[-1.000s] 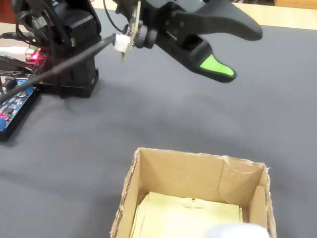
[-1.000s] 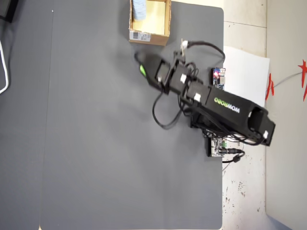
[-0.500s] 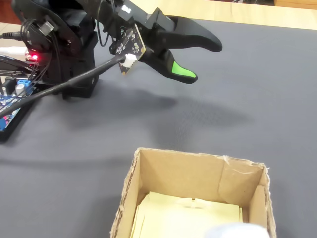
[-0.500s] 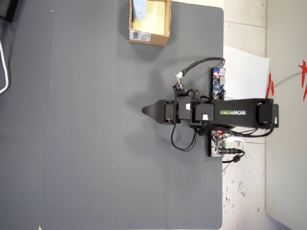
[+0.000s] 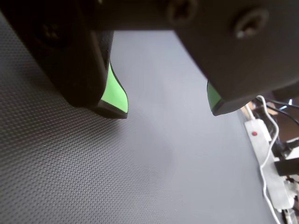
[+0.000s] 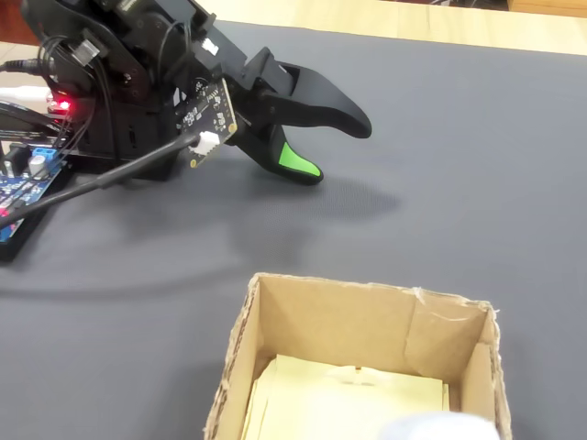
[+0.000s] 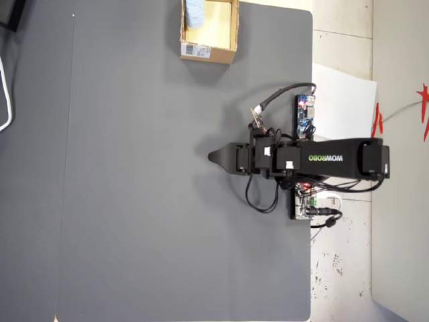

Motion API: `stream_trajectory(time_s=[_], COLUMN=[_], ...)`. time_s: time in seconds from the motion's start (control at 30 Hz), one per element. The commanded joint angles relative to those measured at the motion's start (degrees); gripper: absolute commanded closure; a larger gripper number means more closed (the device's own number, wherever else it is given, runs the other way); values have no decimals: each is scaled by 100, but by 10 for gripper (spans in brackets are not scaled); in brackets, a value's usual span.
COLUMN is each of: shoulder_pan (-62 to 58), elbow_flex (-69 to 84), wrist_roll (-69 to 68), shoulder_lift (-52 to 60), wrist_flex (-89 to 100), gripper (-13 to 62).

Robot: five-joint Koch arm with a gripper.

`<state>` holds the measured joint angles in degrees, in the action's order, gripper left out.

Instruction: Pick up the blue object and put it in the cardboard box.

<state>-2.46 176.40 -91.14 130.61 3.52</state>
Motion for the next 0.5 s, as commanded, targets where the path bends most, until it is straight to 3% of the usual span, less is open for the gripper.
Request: stream_trajectory(time_s=[0.0, 0.47], shoulder_pan=[0, -35], elbow_flex=[229, 229], wrist_roll=[44, 26], shoulder_lift=[519, 510], wrist_flex=[-773, -677], gripper=[154, 154])
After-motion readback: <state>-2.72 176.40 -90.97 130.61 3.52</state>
